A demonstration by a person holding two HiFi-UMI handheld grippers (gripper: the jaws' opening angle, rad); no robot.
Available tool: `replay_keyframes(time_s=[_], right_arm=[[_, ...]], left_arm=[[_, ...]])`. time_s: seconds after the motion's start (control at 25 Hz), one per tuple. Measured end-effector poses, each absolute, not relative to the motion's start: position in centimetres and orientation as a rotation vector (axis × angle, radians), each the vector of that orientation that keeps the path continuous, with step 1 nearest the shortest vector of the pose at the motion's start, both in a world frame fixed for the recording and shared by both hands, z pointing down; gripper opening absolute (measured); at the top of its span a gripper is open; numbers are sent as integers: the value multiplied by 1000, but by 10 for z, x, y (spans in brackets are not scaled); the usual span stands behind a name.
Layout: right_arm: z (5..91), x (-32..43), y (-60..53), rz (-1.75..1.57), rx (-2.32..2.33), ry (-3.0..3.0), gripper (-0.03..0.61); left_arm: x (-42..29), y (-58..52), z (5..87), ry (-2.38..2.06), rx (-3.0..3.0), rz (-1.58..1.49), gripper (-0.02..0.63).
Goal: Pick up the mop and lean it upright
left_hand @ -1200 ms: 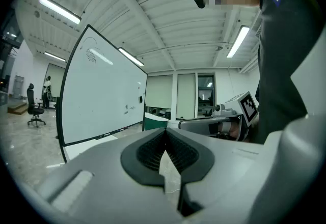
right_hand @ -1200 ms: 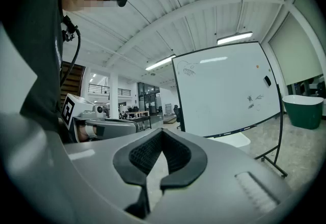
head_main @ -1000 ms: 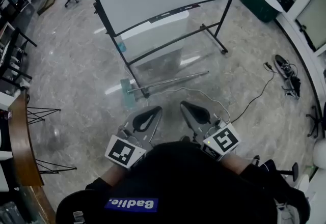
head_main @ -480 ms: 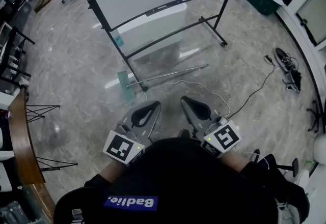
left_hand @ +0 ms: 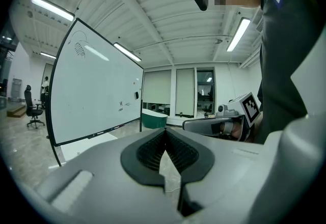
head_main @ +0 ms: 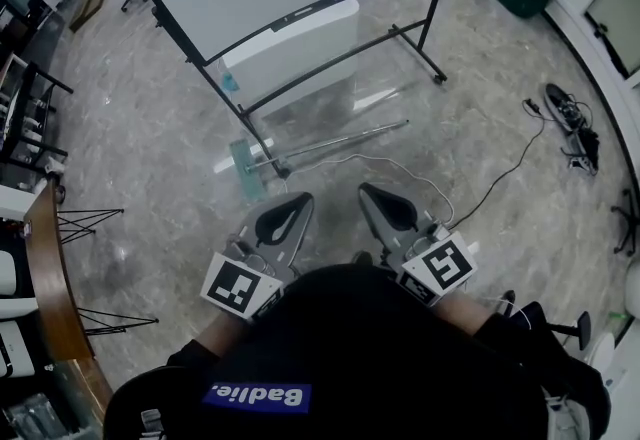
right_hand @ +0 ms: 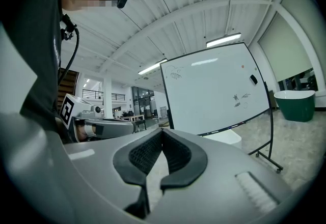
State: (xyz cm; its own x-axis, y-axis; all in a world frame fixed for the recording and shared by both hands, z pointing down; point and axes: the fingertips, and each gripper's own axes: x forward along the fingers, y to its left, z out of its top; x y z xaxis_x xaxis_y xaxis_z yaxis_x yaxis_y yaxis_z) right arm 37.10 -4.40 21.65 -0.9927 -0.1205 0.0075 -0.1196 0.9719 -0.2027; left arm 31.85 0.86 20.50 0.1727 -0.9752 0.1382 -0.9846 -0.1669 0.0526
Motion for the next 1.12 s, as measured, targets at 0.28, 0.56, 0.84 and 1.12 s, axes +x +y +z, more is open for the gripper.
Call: replay_keyframes(time_s=[0.28,0.56,0.84,1.12], right_arm=[[242,401,-78,-396,-217,3133,6],[251,391,-98,-428,-248,3140,6],[269,344,-125,-433,-365,3194,6],[279,262,-168,-450,-616,3230,6]], left_arm=[[323,-20,213,-2011,2277,207,20],[291,-40,227,-2029,2226,253,20],[229,-79,247,-1970,2274,244,20],[143,-133,276,-1804,2372,202,20]])
